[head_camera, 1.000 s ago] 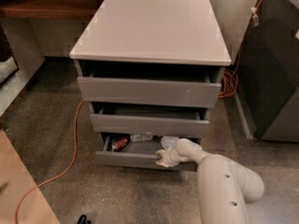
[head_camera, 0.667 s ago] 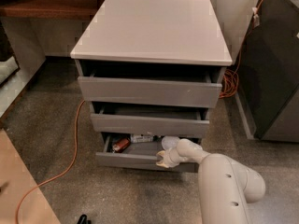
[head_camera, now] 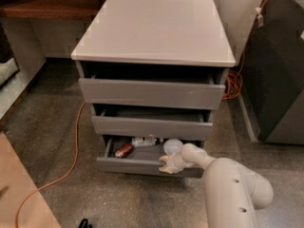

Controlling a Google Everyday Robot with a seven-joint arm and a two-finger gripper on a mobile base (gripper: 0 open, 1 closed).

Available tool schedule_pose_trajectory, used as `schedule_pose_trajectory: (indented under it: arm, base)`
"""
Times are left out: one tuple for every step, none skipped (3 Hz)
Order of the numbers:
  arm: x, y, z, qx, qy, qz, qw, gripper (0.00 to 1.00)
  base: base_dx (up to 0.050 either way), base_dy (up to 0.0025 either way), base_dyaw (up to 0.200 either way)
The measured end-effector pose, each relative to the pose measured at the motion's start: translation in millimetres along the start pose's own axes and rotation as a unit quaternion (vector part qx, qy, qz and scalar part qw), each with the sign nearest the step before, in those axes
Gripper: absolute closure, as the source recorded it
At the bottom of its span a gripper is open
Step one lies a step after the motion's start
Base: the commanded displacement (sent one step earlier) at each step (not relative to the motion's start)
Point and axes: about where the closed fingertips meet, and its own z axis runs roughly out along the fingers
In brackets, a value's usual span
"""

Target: Pick blue plastic bottle from bottom drawer and place on counter

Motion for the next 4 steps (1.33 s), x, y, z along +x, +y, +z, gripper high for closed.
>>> schedule_pose_trajectory:
  arm:
    - [-4.9, -0.4, -3.3, 0.0, 0.0, 0.0, 1.0, 1.0]
    - [-4.9, -0.3, -3.3, 0.0, 0.0, 0.0, 1.0, 1.0]
    - [-4.9, -0.3, -3.3, 0.0, 0.0, 0.0, 1.0, 0.84]
    - [-4.8, -0.2, -3.3, 0.0, 0.0, 0.0, 1.0, 0.59]
  base:
    - [0.0, 0.0, 0.0]
    - [0.0, 0.0, 0.0]
    - [0.0, 0.0, 0.0]
    - [0.0, 0.0, 0.0]
